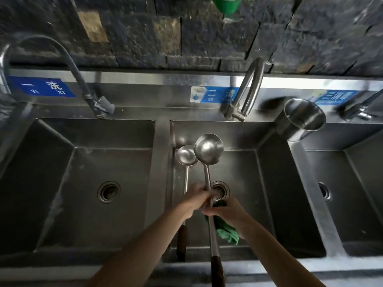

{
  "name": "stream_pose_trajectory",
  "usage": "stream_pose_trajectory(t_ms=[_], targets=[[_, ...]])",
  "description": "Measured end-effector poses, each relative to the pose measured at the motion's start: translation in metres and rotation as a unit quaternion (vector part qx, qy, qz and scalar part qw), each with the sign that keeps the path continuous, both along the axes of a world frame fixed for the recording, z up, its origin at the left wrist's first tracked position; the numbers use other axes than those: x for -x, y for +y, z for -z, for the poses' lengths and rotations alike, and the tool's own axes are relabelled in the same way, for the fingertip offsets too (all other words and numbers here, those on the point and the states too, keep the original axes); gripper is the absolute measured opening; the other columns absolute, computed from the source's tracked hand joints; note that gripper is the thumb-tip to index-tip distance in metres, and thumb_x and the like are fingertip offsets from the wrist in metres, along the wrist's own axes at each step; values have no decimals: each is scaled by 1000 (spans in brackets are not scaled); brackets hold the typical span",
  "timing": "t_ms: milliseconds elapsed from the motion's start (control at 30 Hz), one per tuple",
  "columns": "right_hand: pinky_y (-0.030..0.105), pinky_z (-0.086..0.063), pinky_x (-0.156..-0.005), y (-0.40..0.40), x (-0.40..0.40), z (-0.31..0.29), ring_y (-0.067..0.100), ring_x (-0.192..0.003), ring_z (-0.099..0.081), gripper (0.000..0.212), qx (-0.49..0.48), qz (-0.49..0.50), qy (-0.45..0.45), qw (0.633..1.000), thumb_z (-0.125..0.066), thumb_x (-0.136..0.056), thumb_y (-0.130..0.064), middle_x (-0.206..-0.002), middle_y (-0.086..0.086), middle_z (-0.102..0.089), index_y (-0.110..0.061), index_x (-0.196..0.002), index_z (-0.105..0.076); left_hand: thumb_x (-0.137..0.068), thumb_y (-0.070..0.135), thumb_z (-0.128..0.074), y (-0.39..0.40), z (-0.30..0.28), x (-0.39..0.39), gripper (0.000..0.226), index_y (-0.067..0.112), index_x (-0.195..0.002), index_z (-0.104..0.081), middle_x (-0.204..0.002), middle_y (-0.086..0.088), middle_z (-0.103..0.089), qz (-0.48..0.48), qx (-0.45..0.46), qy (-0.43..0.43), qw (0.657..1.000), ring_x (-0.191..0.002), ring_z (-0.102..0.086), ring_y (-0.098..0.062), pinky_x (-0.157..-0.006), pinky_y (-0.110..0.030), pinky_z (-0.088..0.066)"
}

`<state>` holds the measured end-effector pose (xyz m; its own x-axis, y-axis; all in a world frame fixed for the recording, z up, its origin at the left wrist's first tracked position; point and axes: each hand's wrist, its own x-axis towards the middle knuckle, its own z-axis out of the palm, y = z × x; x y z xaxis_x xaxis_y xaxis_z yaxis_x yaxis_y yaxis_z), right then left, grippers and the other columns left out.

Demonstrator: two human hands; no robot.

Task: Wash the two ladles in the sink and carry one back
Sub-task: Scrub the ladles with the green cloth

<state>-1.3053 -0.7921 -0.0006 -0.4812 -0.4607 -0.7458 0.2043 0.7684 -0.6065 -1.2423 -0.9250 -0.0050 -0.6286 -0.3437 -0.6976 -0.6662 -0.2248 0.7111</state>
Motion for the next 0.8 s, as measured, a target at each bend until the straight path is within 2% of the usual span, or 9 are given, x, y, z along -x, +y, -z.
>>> stream_pose_trajectory(t_ms=[100, 200, 233, 333, 433, 500, 567, 667, 800], targets=[[37, -60, -80, -20, 9, 29, 24, -79, -73, 40, -29, -1, 7, 1000, -94, -60, -40, -84, 9, -76, -12, -82, -77, -80, 19, -79, -10, 35, 15, 19, 11, -70, -66, -62, 1, -63, -16, 53, -65, 996, -54, -59, -9, -45, -19, -45], [37, -59, -84, -46, 16, 57, 16, -70, -69, 27, -30, -22, 25, 999, -91, -68, -38, -71, -1, -72, -24, -67, -68, -74, 14, -80, -33, 75, 32, 15, 4, -77, -69, -70, -6, -69, -47, 55, -116, 991, -61, -67, -16, -56, -27, -58], [37, -58, -83, -55, 19, 64, 15, -69, -68, 28, -34, -24, 31, 999, -90, -70, -40, -69, -3, -70, -26, -64, -66, -73, 11, -79, -42, 87, 35, 14, 2, -75, -68, -69, -7, -69, -55, 59, -128, 988, -58, -67, -15, -54, -26, -58], [32, -55, -71, -78, 27, 90, 17, -68, -68, 33, -44, -17, 19, 999, -88, -68, -47, -74, 4, -72, -18, -71, -72, -77, -4, -70, -62, 116, 45, 9, -1, -82, -62, -66, -10, -61, -94, 42, -145, 984, -48, -58, -12, -36, -17, -41], [25, -48, -60, -101, 34, 114, 17, -70, -66, 49, -70, -4, 28, 997, -88, -62, -53, -83, 8, -72, -11, -84, -76, -78, -5, -66, -80, 147, 54, 12, 3, -73, -59, -71, -13, -59, -106, 47, -157, 981, -60, -55, -18, -48, -26, -43], [27, -53, -65, -114, 35, 127, 20, -79, -69, 57, -92, -12, 30, 995, -86, -61, -54, -91, 8, -73, -11, -96, -75, -80, 2, -68, -92, 165, 58, 18, 9, -69, -56, -72, -10, -60, -90, 45, -167, 981, -65, -57, -18, -56, -29, -49], [33, -57, -72, -125, 34, 138, 25, -86, -71, 61, -111, -26, 33, 993, -84, -60, -55, -96, 9, -73, -11, -101, -73, -77, 11, -73, -104, 184, 59, 14, 10, -83, -61, -85, -11, -67, -102, 39, -181, 977, -76, -66, -23, -70, -34, -60], [34, -55, -72, -136, 31, 147, 27, -89, -70, 57, -127, -34, 35, 991, -83, -66, -50, -99, 8, -71, -10, -104, -71, -71, 20, -75, -116, 208, 57, 36, 5, -103, -67, -104, -18, -72, -95, 63, -210, 971, -96, -71, -32, -84, -44, -60], [30, -45, -69, -143, 24, 154, 28, -89, -67, 52, -150, -49, 33, 987, -80, -70, -49, -93, 4, -63, -13, -106, -68, -74, 15, -67, -112, 210, 56, 43, -2, -113, -64, -108, -18, -71, -84, 91, -230, 965, -100, -70, -34, -81, -38, -60]])
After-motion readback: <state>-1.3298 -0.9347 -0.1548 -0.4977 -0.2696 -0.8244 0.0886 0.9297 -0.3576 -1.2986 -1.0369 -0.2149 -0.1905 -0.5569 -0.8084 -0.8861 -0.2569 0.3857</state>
